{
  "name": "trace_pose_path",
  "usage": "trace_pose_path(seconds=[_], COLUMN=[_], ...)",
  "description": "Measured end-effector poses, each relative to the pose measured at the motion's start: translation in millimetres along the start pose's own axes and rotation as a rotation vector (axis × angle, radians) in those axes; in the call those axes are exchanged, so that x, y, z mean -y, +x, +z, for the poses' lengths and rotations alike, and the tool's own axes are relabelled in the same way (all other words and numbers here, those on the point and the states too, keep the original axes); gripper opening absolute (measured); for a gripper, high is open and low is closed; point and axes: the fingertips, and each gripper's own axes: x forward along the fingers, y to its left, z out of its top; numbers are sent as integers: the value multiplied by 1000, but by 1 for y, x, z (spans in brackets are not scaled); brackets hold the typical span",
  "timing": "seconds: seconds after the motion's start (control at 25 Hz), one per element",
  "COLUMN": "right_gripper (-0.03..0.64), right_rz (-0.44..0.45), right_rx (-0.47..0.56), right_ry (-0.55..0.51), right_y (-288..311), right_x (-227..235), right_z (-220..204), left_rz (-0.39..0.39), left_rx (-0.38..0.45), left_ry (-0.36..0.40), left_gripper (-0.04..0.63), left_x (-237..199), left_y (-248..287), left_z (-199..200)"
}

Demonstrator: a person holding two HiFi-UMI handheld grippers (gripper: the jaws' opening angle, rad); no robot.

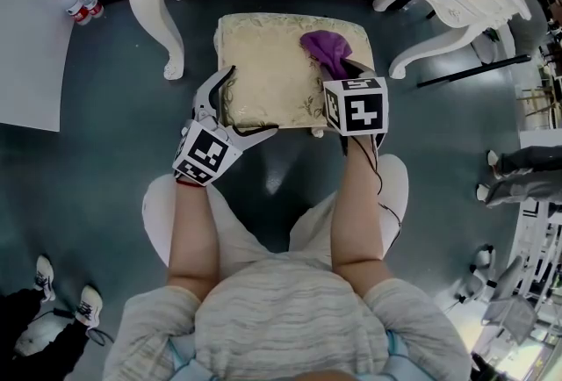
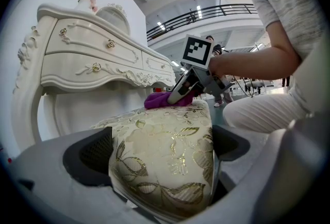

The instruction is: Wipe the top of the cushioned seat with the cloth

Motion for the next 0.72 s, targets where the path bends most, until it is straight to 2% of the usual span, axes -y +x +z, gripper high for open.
trace_pose_path(seconds=[0.72], right_gripper=[114], right_rz=[65], right_rx=[15], right_ry=[-47], right_y=[4], right_x=[-35], right_z=[16], left_rz=[-6], left_rx=[-1], left_ry=[-20], left_gripper=[594], left_x=[2], left_y=[1], left_z=[-7])
